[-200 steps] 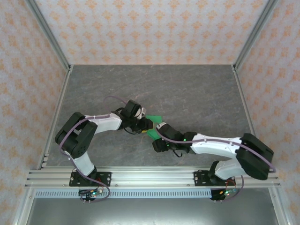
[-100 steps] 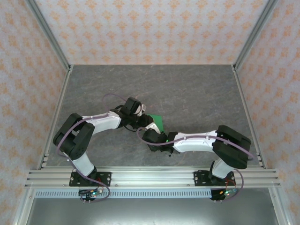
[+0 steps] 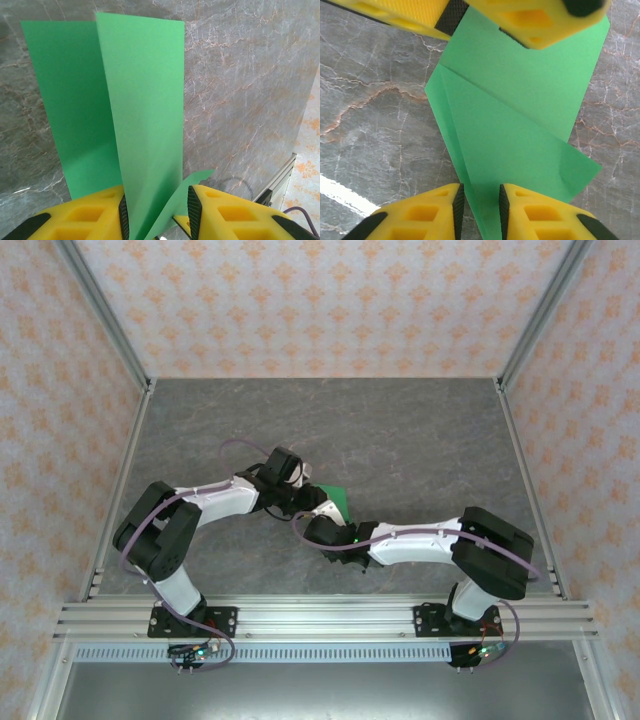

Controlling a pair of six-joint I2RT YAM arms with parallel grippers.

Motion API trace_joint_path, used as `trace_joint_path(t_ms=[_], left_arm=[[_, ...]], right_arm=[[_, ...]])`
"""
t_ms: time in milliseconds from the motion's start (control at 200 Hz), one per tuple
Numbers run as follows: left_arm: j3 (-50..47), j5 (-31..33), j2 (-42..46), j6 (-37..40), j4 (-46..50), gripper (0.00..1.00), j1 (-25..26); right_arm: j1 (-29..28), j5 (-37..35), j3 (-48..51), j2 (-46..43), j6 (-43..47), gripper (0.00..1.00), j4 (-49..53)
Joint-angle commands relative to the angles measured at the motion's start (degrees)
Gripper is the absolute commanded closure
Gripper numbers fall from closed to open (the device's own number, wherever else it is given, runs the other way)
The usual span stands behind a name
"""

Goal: Fold a paper plane with a square sheet of paper (fold left side to right side)
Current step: Fourth fold the wing at the center of the table.

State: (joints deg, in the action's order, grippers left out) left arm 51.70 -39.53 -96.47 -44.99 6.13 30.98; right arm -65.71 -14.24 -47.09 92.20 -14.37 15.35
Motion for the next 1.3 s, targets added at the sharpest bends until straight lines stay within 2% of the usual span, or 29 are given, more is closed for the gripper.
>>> trace_joint_path(t_ms=[0,210,360,460,716,871,921,1121,1201,1291], left_arm=[[1.7,0.8,2.9,0.6,2.2,0.63,0.3],[1.6,1.3,4.3,1.5,3.7,0.63,0.2],[1.8,1.2,4.5,1.7,4.0,0.62,0.0],[1.6,1.3,5.0,2.0,4.4,0.59,-0.3],[0.4,3.8,10.2,4.1,7.9,0.44,-2.0],[-1.4,5.2,11.7,3.4,7.5,0.41,-2.1],[-2.4,4.5,11.3,2.4,5.9,0.44,-2.1],[-4.0,1.4,7.4,0.2,0.0,0.73,-0.9],[-3.7,1.2,5.6,0.0,-0.7,0.77,0.4],[-3.0,1.6,3.4,-0.2,-1.4,0.78,1.7]], right_arm=[[0.0,-2.2,0.3,0.9,-0.2,0.76,0.9],[0.2,-2.6,0.3,0.6,-0.1,0.92,0.8],[0.8,-2.0,0.5,-0.2,0.2,1.00,0.5],[1.6,-0.3,1.1,-1.2,0.3,1.00,-0.4],[4.6,6.5,4.3,-4.7,-0.3,1.00,-3.2],[6.0,8.2,5.3,-6.1,-0.2,1.00,-3.4],[6.2,8.4,5.6,-6.5,-0.2,1.00,-3.6],[6.8,9.7,6.2,-7.3,-0.8,1.00,-4.5],[7.3,10.8,6.5,-7.9,-1.2,1.00,-5.5],[8.0,12.1,6.8,-8.7,-1.7,1.00,-6.4]])
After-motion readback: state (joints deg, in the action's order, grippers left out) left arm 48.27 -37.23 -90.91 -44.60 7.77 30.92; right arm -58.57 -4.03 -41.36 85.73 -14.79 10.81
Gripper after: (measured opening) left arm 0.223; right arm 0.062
